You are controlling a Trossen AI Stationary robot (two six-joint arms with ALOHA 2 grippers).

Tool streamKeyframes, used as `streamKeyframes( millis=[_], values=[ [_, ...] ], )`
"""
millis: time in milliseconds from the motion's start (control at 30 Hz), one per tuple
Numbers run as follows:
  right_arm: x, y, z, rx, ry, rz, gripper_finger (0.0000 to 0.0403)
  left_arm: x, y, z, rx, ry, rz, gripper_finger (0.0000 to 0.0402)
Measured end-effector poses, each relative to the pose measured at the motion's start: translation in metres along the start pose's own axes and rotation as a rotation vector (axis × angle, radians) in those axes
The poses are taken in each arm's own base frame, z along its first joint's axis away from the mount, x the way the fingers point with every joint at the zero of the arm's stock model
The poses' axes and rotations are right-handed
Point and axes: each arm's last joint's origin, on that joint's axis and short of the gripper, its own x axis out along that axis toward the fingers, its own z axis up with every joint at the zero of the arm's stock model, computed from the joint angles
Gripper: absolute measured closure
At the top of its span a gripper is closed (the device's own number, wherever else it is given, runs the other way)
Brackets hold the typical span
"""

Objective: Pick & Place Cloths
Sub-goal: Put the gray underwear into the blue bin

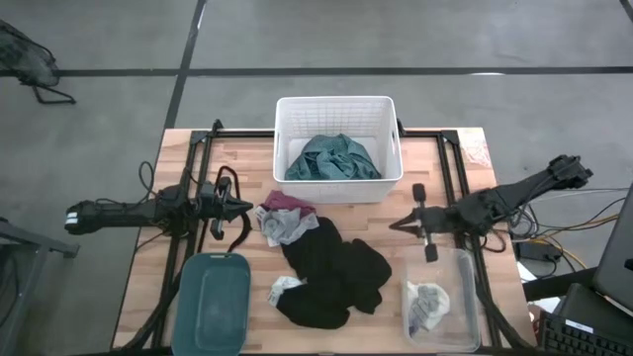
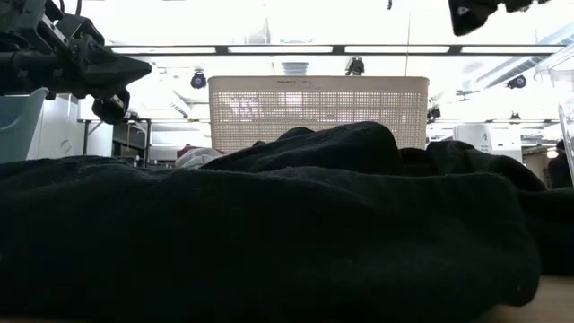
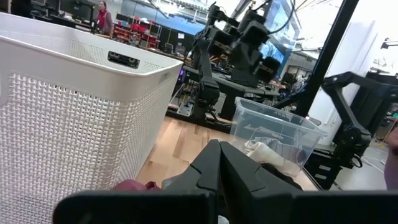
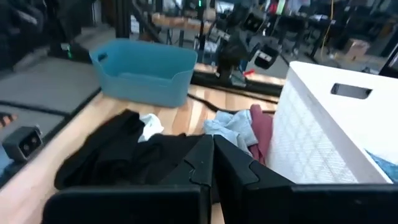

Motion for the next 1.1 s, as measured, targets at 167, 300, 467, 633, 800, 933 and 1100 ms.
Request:
streamKeyframes(
  millis=[167,300,467,633,800,933,1100],
  values=[
    [-0.022,-0.007,-0.013,0.046,-0.085,-0.001,0.0395,0.000,0.000,0.000,0.000,0.001,0.000,0.0390],
    [-0.031,-0.009,-0.023,0.048,-0.118,0.019,0.0395,0.000,0.000,0.000,0.000,0.001,0.000,0.0390],
    [-0.035,-0.009,-0.032,0.064,-0.182,0.082,0.0395,0.000,0.000,0.000,0.000,0.004,0.001,0.0390],
    [-0.037,-0.010,-0.047,0.069,-0.192,0.076,0.0395,0.000,0.000,0.000,0.000,0.005,0.001,0.0390],
    [-0.039,-0.013,-0.062,0.107,-0.200,0.058,0.0395,0.000,0.000,0.000,0.000,0.004,0.001,0.0390],
    [-0.044,-0.017,-0.068,0.115,-0.240,0.017,0.0395,0.000,0.000,0.000,0.000,0.004,0.000,0.0390],
    [-0.046,-0.020,-0.080,0.136,-0.256,0.004,0.0395,0.000,0.000,0.000,0.000,0.002,0.000,0.0390]
  ],
)
